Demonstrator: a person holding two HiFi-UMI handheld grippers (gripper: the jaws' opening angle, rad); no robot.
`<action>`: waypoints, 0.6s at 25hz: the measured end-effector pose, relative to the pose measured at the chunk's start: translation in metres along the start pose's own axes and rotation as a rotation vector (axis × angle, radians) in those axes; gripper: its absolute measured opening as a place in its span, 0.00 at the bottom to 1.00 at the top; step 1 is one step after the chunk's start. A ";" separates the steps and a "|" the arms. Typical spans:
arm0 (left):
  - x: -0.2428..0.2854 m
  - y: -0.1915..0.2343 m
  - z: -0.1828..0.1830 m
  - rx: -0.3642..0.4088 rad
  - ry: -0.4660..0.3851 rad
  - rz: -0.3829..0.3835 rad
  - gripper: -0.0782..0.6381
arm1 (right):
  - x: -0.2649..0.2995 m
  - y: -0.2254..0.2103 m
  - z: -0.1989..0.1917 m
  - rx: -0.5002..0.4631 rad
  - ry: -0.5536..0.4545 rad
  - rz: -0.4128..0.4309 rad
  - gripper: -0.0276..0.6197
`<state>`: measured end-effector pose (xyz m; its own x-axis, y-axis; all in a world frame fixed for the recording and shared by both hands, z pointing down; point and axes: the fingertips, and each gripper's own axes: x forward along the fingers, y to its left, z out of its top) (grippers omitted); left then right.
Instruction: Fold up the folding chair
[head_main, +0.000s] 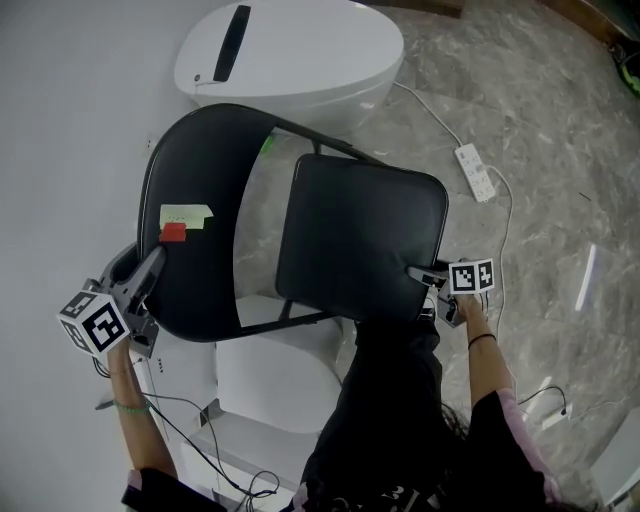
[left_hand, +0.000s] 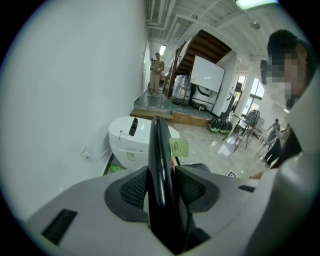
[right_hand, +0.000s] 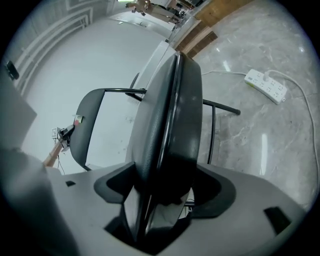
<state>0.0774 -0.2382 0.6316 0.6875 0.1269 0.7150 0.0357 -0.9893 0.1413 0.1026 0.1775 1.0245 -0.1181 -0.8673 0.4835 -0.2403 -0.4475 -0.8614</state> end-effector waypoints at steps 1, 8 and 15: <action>-0.003 -0.005 0.005 -0.019 -0.022 -0.022 0.34 | -0.002 0.005 0.002 -0.003 -0.008 -0.002 0.58; -0.050 -0.021 0.055 -0.028 -0.049 -0.004 0.32 | -0.014 0.091 0.017 -0.005 -0.010 0.005 0.55; -0.111 -0.039 0.106 -0.066 -0.119 -0.052 0.30 | -0.018 0.218 0.036 -0.084 0.024 0.058 0.51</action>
<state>0.0765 -0.2214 0.4740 0.7674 0.1645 0.6198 0.0283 -0.9743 0.2235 0.0873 0.0874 0.8226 -0.1572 -0.8852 0.4379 -0.3121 -0.3762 -0.8724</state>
